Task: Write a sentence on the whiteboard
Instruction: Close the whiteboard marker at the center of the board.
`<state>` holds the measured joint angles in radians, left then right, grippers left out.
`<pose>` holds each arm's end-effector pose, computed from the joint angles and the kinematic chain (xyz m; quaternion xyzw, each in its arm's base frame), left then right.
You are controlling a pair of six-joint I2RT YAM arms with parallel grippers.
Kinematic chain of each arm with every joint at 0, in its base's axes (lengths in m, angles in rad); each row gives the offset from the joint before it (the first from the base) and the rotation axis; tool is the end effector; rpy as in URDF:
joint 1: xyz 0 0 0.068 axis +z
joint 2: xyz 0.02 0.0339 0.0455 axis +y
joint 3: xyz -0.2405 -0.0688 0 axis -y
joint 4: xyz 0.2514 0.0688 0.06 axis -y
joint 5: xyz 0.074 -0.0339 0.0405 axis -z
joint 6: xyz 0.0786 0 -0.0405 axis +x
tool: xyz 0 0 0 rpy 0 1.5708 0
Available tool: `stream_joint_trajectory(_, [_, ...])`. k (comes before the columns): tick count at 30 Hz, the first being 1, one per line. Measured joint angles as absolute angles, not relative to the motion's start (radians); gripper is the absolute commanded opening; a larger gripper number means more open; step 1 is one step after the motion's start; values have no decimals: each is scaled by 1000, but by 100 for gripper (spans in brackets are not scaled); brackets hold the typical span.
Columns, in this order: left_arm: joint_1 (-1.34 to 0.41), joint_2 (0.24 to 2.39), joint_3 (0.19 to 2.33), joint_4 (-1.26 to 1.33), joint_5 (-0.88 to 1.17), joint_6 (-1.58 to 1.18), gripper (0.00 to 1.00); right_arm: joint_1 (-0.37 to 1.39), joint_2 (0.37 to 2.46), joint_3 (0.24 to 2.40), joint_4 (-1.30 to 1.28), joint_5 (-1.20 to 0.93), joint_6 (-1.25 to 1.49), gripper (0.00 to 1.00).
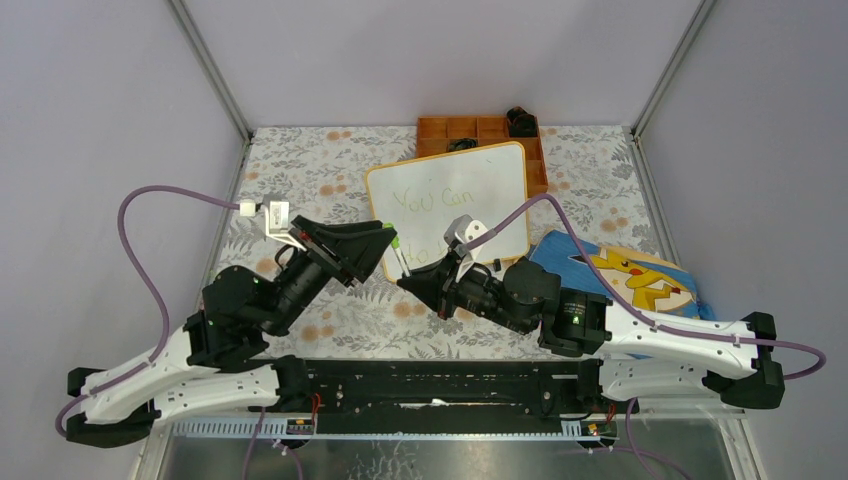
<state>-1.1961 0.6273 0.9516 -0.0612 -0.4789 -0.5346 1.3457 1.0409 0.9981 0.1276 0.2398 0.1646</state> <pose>0.1008 -0.1573 0.4290 0.0138 0.6200 -0.4935 0.6098 0.0856 0.2902 0.3829 -0.3008 0.6069 0.4422 0.5879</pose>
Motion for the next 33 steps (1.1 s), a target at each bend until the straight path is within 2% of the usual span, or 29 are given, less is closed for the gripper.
stream_joint_trajectory(4, [-1196, 645, 953, -60, -477, -536, 44, 1345, 1041, 998, 123, 241, 164, 0])
stream_joint_trajectory(7, [-1196, 651, 954, -59, -471, -536, 35, 1343, 1041, 998, 120, 241, 164, 0])
stream_joint_trajectory(11, [-1196, 653, 954, -54, -454, -543, 18, 1343, 1041, 997, 116, 243, 164, 0])
stream_joint_trajectory(13, [-1196, 654, 954, -52, -448, -547, 1, 1342, 1041, 997, 115, 245, 165, 0])
stream_joint_trajectory(27, [-1179, 670, 866, 18, -436, -631, 0, 1342, 1040, 987, 41, 313, 169, 0])
stream_joint_trajectory(31, [-1177, 652, 851, 15, -452, -670, 53, 1342, 1038, 984, 32, 314, 167, 0])
stream_joint_trajectory(33, [-1185, 628, 842, 7, -450, -701, 67, 1342, 1038, 984, 54, 312, 159, 0])
